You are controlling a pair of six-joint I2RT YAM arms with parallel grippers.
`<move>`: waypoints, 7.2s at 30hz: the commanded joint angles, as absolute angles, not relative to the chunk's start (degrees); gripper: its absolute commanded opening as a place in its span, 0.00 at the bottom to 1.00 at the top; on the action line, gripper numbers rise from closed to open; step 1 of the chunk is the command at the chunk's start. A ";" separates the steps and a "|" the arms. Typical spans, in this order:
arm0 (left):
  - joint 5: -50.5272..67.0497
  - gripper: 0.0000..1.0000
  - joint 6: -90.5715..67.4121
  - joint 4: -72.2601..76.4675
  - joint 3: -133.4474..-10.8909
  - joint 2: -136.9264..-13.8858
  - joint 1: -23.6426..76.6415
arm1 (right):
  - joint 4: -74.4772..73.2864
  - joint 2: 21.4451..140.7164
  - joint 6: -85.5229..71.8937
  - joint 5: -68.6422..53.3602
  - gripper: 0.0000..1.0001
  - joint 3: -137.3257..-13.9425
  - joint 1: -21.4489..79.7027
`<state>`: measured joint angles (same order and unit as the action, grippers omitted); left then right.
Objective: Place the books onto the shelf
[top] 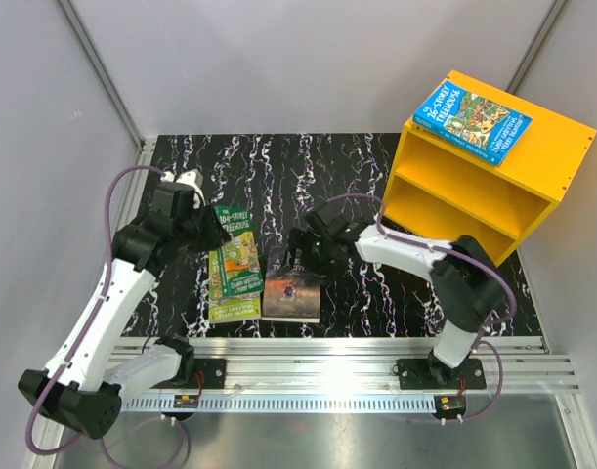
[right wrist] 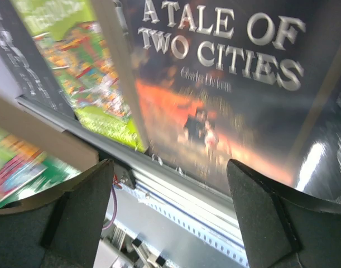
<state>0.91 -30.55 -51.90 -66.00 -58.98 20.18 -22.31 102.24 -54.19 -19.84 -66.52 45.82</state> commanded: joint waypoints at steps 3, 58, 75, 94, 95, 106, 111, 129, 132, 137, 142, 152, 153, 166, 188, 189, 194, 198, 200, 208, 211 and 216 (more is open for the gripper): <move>8.60 0.00 -34.62 -44.92 -65.57 -53.97 20.04 | -32.15 86.24 -52.82 -8.80 0.92 -67.15 45.53; -26.61 0.00 -92.37 2.06 -120.23 -139.22 56.69 | -71.28 32.08 -57.39 28.30 1.00 -91.32 45.53; -20.30 0.79 -101.25 -17.49 -123.66 -143.79 56.69 | -71.89 30.32 -59.76 26.89 1.00 -86.31 45.53; -25.49 0.88 -119.88 -23.21 -138.78 -152.49 58.27 | -73.56 29.09 -61.70 25.14 1.00 -83.85 45.53; -25.23 0.94 -119.97 -21.72 -138.78 -153.45 58.18 | -73.74 28.92 -61.79 25.14 1.00 -83.33 45.53; -23.47 0.96 -114.87 -11.43 -138.60 -155.04 56.08 | -72.08 29.44 -61.70 24.26 1.00 -80.87 45.53; -22.07 0.99 -113.56 -8.79 -138.34 -155.21 55.63 | -70.23 30.23 -61.61 22.94 1.00 -79.37 45.61; -3.10 0.99 -88.52 13.45 -86.76 -119.99 54.05 | -63.90 32.17 -58.10 16.18 1.00 -71.03 45.53; 1.56 0.99 -82.37 8.72 -82.19 -113.40 53.27 | -61.01 32.69 -57.04 12.50 1.00 -68.66 45.53; 5.28 0.99 -66.29 -13.55 -73.32 -98.11 47.83 | -53.46 38.05 -57.21 5.11 0.99 -63.99 45.53; 2.29 0.99 -55.41 -23.54 -60.48 -78.54 38.08 | -40.37 47.33 -57.74 0.89 1.00 -58.45 45.53; 12.21 0.99 -37.80 -32.43 -49.93 -68.38 27.95 | -26.45 80.40 -56.87 -13.69 1.00 -61.60 43.16; 13.96 0.99 -37.53 -32.17 -49.31 -68.55 27.86 | -27.41 82.42 -56.52 -14.41 1.00 -63.44 42.63; 17.84 0.99 -33.49 -26.90 -47.73 -80.24 27.95 | -30.68 104.48 -47.11 -18.63 0.98 -71.98 36.12; 30.93 0.98 -34.89 -13.19 -42.80 -92.29 27.95 | -25.49 108.02 -43.60 -28.82 0.19 -75.40 36.12; 31.37 0.98 -34.89 -13.01 -42.98 -91.59 27.95 | -25.49 107.41 -43.33 -29.09 0.10 -75.76 36.12; 31.38 0.99 -33.75 -14.93 -46.92 -89.48 27.86 | -25.31 103.10 -42.28 -30.32 0.00 -77.60 36.12; 30.94 0.99 -32.43 -17.66 -50.62 -87.81 26.55 | -26.63 99.76 -42.10 -28.74 0.00 -77.70 35.95; 31.72 0.99 -33.13 -16.62 -49.75 -85.62 24.53 | -26.28 97.30 -43.06 -27.95 0.00 -76.56 35.42; 40.43 0.99 -42.89 -0.18 -36.31 -75.77 15.30 | -19.61 88.25 -51.14 -29.18 0.00 -70.76 31.55; 41.66 0.99 -44.12 3.85 -34.20 -74.71 15.12 | -17.58 87.01 -52.90 -29.97 0.00 -70.49 31.20; 47.63 0.99 -52.79 17.90 -29.37 -74.79 13.71 | -12.41 85.43 -55.80 -31.99 0.00 -68.56 31.20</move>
